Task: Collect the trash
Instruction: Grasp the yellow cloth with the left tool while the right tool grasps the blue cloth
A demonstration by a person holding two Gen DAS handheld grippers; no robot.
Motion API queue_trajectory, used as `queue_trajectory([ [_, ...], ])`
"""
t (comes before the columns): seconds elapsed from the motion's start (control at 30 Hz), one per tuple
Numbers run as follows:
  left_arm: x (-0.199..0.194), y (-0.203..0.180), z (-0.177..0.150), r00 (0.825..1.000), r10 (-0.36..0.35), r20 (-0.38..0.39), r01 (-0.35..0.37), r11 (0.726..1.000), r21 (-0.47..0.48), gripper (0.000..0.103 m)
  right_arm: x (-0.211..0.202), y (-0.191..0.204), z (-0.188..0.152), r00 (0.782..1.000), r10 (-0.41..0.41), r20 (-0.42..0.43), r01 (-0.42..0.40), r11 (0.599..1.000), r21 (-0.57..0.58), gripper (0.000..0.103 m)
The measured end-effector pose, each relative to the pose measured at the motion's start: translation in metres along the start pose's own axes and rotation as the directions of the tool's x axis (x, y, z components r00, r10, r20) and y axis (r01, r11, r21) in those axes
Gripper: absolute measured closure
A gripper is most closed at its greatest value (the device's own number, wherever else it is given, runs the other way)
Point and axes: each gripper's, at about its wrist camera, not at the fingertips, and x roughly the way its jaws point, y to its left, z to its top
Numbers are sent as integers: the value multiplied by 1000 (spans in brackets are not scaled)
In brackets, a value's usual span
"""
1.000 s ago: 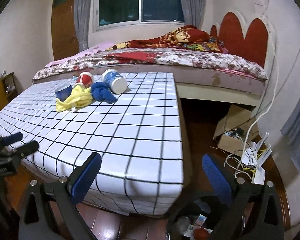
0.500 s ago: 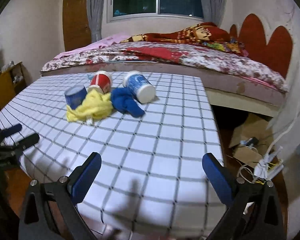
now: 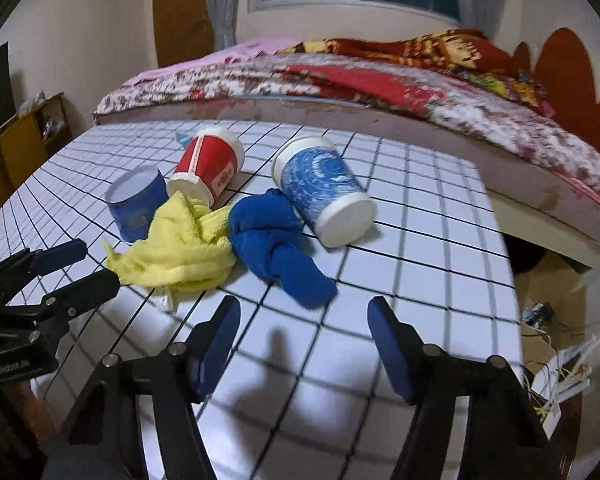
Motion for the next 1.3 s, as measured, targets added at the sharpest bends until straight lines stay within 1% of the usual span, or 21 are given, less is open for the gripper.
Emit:
queue_trajectory([
  [0.13, 9, 2, 2, 1000, -2, -9, 2, 1000, -5, 27, 21, 1, 10, 998, 64, -20, -64, 998, -4, 37],
  [0.2, 14, 3, 2, 1000, -4, -15, 4, 1000, -7, 27, 32, 3, 14, 996, 88, -32, -89, 996, -16, 41],
  [0.23, 16, 3, 3, 1000, -8, -17, 8, 1000, -7, 27, 35, 3, 15, 994, 99, -40, -100, 995, -17, 46],
  [0.27, 18, 2, 4, 1000, -9, -20, 9, 1000, -5, 27, 41, 3, 16, 991, 119, -54, -120, 993, -13, 59],
  [0.33, 19, -1, 5, 1000, -19, -18, 19, 1000, -3, 27, 44, 2, 14, 985, 159, -70, -160, 987, -8, 80],
  [0.37, 20, -4, 6, 1000, -25, -17, 25, 1000, 1, 27, 40, 0, 12, 985, 161, -57, -161, 987, -9, 82],
  [0.43, 24, -8, 9, 999, -35, -18, 35, 999, 3, 27, 31, -5, 7, 986, 159, -45, -160, 987, -7, 83],
  [0.5, 31, -11, 11, 998, -55, -44, 54, 998, -10, 27, 26, -9, 3, 987, 154, -51, -155, 988, -8, 84],
  [0.57, 35, -14, 14, 996, -73, -53, 72, 997, -20, 27, 21, -13, -2, 986, 158, -52, -159, 987, -14, 84],
  [0.63, 40, -17, 15, 996, -64, -68, 63, 998, -13, 27, 19, -17, -5, 985, 160, -60, -161, 987, -10, 83],
  [0.7, 50, -19, 15, 993, -58, -106, 56, 998, -22, 30, 18, -19, -9, 984, 164, -66, -165, 986, -4, 84],
  [0.73, 55, -19, 16, 991, -49, -126, 46, 999, -22, 33, 17, -20, -10, 984, 166, -69, -167, 986, -3, 83],
  [0.8, 58, -19, 16, 990, -35, -140, 32, 999, -23, 40, 15, -21, -13, 984, 163, -68, -163, 987, 0, 83],
  [0.83, 58, -19, 16, 990, -27, -139, 25, 1000, -15, 51, 14, -21, -15, 984, 163, -67, -162, 987, 7, 83],
  [0.87, 56, -19, 15, 990, -32, -137, 31, 999, -13, 68, 12, -21, -17, 985, 159, -65, -158, 987, 13, 84],
  [0.9, 54, -18, 15, 990, -44, -133, 42, 999, -16, 74, 11, -21, -18, 986, 155, -64, -155, 988, 14, 84],
  [0.93, 50, -17, 13, 991, -53, -122, 51, 999, -17, 79, 8, -21, -20, 987, 150, -63, -150, 989, 16, 84],
  [0.97, 47, -17, 12, 992, -57, -112, 55, 998, -16, 81, 5, -21, -22, 988, 141, -59, -140, 990, 15, 84],
  [1.13, 27, -19, 1, 995, -75, -65, 75, 997, 5, 83, -12, -20, -32, 993, 108, -45, -107, 994, 16, 86],
  [1.3, 4, -25, -9, 996, -85, -27, 86, 996, 28, 84, -35, -14, -40, 997, 82, -7, -81, 997, 10, 86],
])
